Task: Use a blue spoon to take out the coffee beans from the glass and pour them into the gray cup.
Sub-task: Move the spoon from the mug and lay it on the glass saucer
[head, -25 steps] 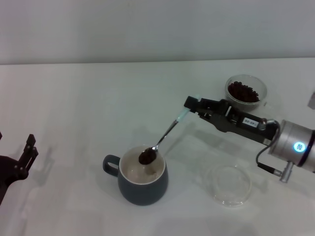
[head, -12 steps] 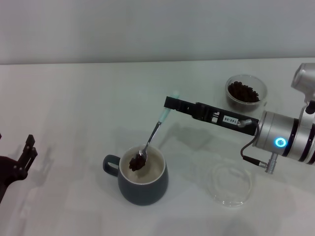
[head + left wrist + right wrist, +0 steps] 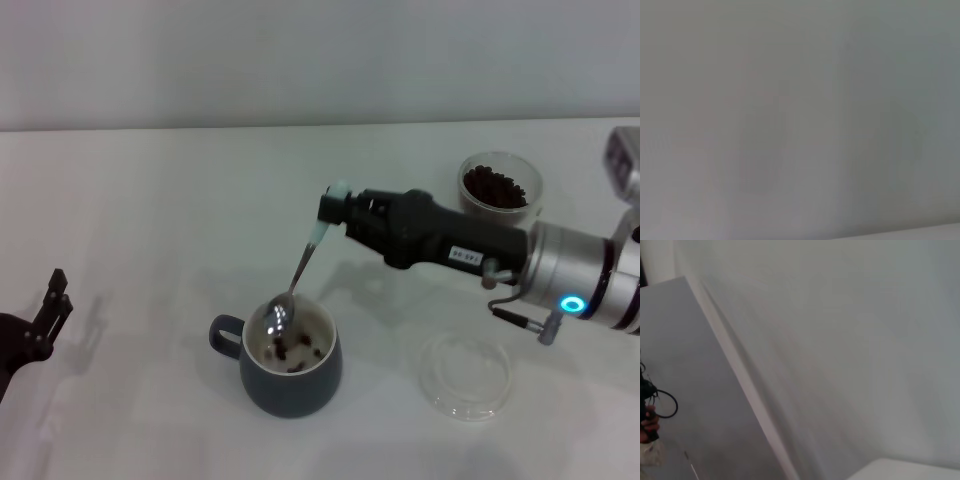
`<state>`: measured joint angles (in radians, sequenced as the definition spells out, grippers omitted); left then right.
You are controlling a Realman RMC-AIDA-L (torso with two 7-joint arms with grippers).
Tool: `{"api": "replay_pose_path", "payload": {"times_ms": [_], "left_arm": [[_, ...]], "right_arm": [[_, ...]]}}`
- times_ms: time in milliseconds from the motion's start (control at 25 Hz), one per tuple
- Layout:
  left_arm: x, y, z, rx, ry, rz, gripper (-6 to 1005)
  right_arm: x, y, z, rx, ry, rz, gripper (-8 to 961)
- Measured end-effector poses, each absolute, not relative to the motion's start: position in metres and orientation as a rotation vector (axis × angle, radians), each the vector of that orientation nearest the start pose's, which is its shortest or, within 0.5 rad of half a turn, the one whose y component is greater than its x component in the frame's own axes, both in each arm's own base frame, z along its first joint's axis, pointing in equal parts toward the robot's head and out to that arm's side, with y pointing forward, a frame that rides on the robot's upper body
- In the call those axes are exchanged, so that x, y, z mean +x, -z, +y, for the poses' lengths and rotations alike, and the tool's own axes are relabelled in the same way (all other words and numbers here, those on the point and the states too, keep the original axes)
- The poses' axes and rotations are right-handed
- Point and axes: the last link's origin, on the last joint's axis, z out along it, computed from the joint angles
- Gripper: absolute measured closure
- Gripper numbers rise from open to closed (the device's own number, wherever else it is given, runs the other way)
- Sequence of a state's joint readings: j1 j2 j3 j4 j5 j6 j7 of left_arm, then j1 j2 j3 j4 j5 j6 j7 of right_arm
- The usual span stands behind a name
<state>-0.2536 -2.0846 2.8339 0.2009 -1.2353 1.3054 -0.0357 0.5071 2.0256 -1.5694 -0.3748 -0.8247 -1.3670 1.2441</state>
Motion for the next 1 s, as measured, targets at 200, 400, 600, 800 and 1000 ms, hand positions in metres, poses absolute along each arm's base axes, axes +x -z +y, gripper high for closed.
{"api": "replay_pose_path", "payload": {"times_ms": [200,400,600,800,1000], "left_arm": [[-0.350,0.044,0.250,-1.685,0.620,-0.529,228],[-0.350,0.043,0.251,-1.680,0.622,-0.529,228],[-0.351,0.040,0.253,-1.660,0.623,-0.535,227],[-0.350,0.039,0.255,-1.656,0.626,-0.532,227],[-0.349,0.039,0.258,-1.654,0.631,-0.527,226]], "right_arm": [[0.239,0.015,0.325,-2.359,-1.365,0.865,808],[0.287,-0.030,0.312,-2.160,-1.400,1.044,808],[0.331,-0.049,0.293,-2.058,-1.298,1.206,809],[0.352,-0.040,0.282,-2.041,-1.169,1.289,809],[0.360,-0.026,0.276,-2.062,-1.066,1.342,809]]}}
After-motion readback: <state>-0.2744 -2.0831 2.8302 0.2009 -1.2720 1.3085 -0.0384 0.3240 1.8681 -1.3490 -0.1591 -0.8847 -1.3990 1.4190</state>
